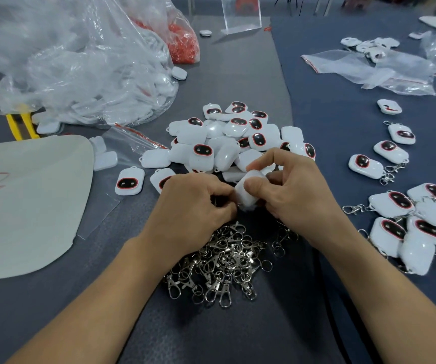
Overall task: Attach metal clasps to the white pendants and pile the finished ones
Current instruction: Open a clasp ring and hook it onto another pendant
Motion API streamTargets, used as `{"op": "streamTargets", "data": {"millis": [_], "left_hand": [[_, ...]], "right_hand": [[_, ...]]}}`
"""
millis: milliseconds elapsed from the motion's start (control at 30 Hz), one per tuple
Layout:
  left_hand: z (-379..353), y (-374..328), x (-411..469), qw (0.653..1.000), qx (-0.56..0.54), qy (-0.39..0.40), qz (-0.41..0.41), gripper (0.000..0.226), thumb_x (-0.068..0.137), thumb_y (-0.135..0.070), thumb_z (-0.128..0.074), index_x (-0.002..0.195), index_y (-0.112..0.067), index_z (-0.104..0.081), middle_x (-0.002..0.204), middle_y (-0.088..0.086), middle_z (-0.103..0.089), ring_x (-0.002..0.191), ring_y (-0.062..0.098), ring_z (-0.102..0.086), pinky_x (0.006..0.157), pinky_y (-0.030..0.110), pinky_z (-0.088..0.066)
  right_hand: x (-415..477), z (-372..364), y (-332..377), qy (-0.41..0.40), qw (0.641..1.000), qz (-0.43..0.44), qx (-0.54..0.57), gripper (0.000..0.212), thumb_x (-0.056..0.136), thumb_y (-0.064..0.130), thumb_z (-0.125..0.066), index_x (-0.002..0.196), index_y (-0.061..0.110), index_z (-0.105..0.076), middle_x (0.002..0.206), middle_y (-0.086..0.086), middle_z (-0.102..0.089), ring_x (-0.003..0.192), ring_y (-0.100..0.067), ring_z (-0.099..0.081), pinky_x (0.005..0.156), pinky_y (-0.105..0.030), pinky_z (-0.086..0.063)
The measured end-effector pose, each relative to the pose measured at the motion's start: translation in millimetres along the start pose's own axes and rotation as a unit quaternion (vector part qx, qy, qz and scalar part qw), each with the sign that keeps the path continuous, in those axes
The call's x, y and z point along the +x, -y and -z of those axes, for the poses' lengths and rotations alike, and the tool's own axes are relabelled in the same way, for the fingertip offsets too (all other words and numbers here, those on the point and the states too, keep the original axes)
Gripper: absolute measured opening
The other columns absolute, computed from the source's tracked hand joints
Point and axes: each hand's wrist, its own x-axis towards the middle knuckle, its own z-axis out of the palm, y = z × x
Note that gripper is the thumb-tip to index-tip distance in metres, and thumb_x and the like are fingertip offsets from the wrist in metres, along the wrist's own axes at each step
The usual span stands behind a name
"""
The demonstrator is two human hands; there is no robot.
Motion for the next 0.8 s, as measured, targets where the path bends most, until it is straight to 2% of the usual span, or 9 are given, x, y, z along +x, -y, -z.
{"op": "streamTargets", "data": {"millis": [67, 133, 200, 400, 467, 567, 633, 700, 800], "left_hand": [[-0.8, 0.0, 1.1, 1.000, 0.002, -0.003, 0.007, 0.014, 0.071, -0.037, -0.069, 0.081, -0.033, -0.079, 0.067, -0.016, -0.066, 0.072, 0.004, -0.059, 0.066, 0.014, -0.040], [-0.9, 0.5, 3.0, 1.000, -0.001, -0.010, 0.020, 0.013, 0.070, -0.040, -0.069, 0.077, -0.032, -0.078, 0.063, -0.015, -0.066, 0.068, 0.005, -0.060, 0.061, 0.013, -0.039], [-0.5, 2.4, 4.3, 0.999, -0.015, -0.007, 0.033, 0.011, 0.069, -0.041, -0.071, 0.076, -0.034, -0.078, 0.061, -0.015, -0.067, 0.063, 0.006, -0.062, 0.058, 0.015, -0.042], [4.6, 2.8, 2.0, 0.997, -0.057, -0.007, 0.056, 0.011, 0.065, -0.033, -0.074, 0.069, -0.043, -0.075, 0.062, -0.019, -0.068, 0.058, 0.001, -0.063, 0.055, 0.013, -0.046], [9.2, 3.5, 0.5, 0.997, -0.057, 0.013, 0.053, 0.011, 0.066, -0.037, -0.071, 0.073, -0.042, -0.077, 0.066, -0.021, -0.069, 0.061, -0.001, -0.063, 0.058, 0.011, -0.045], [13.2, 1.2, -2.7, 0.996, -0.021, 0.080, 0.038, 0.023, 0.065, -0.048, -0.066, 0.084, -0.048, -0.078, 0.085, -0.027, -0.069, 0.078, -0.002, -0.064, 0.071, 0.023, -0.049], [14.3, -1.6, -2.8, 0.994, 0.003, 0.106, 0.030, 0.025, 0.066, -0.048, -0.067, 0.089, -0.052, -0.077, 0.093, -0.028, -0.066, 0.087, -0.001, -0.063, 0.078, 0.027, -0.050], [15.8, -2.2, -1.2, 0.993, 0.008, 0.116, 0.026, 0.021, 0.069, -0.043, -0.072, 0.089, -0.049, -0.078, 0.092, -0.028, -0.066, 0.086, -0.001, -0.062, 0.075, 0.023, -0.047], [14.3, -0.6, -1.0, 0.995, -0.003, 0.098, 0.028, 0.016, 0.074, -0.027, -0.084, 0.084, -0.040, -0.082, 0.084, -0.028, -0.068, 0.078, -0.004, -0.061, 0.066, 0.009, -0.036]], "right_hand": [[-0.9, 0.3, 0.9, 0.014, 1.000, 0.011, -0.026, 0.011, 0.090, 0.016, -0.073, 0.087, 0.025, -0.067, 0.049, 0.005, -0.061, 0.037, -0.005, -0.041, 0.039, -0.018, -0.033], [-3.8, -2.7, 1.8, 0.033, 0.997, 0.023, -0.061, 0.011, 0.090, 0.019, -0.072, 0.084, 0.027, -0.069, 0.051, 0.004, -0.063, 0.038, -0.005, -0.040, 0.039, -0.020, -0.033], [-5.0, -6.5, -0.5, 0.009, 0.998, 0.025, -0.062, 0.011, 0.089, 0.021, -0.072, 0.082, 0.028, -0.070, 0.049, 0.007, -0.059, 0.038, -0.004, -0.039, 0.039, -0.018, -0.032], [-0.1, -3.5, -3.1, -0.022, 0.999, -0.006, -0.037, 0.005, 0.092, 0.025, -0.071, 0.089, 0.027, -0.068, 0.050, 0.007, -0.057, 0.039, -0.005, -0.040, 0.047, -0.023, -0.034], [0.1, -1.9, -2.7, -0.028, 0.999, -0.006, -0.038, 0.005, 0.092, 0.025, -0.071, 0.089, 0.027, -0.068, 0.051, 0.006, -0.058, 0.039, -0.005, -0.041, 0.046, -0.023, -0.034], [-0.6, -0.7, -2.1, -0.032, 0.998, -0.009, -0.051, 0.004, 0.092, 0.027, -0.071, 0.090, 0.029, -0.068, 0.054, 0.004, -0.061, 0.042, -0.005, -0.042, 0.047, -0.024, -0.037], [-1.0, -0.8, -1.3, -0.034, 0.998, -0.004, -0.058, 0.005, 0.092, 0.027, -0.071, 0.089, 0.030, -0.068, 0.053, 0.007, -0.061, 0.042, -0.003, -0.044, 0.045, -0.018, -0.037], [-2.1, -1.8, 0.0, -0.035, 0.997, 0.003, -0.064, 0.007, 0.092, 0.026, -0.071, 0.088, 0.030, -0.067, 0.051, 0.010, -0.061, 0.041, -0.001, -0.045, 0.043, -0.012, -0.035], [-2.4, -2.9, 0.8, -0.037, 0.997, 0.001, -0.065, 0.007, 0.092, 0.025, -0.071, 0.087, 0.030, -0.068, 0.052, 0.011, -0.062, 0.041, -0.001, -0.046, 0.041, -0.010, -0.034]]}}
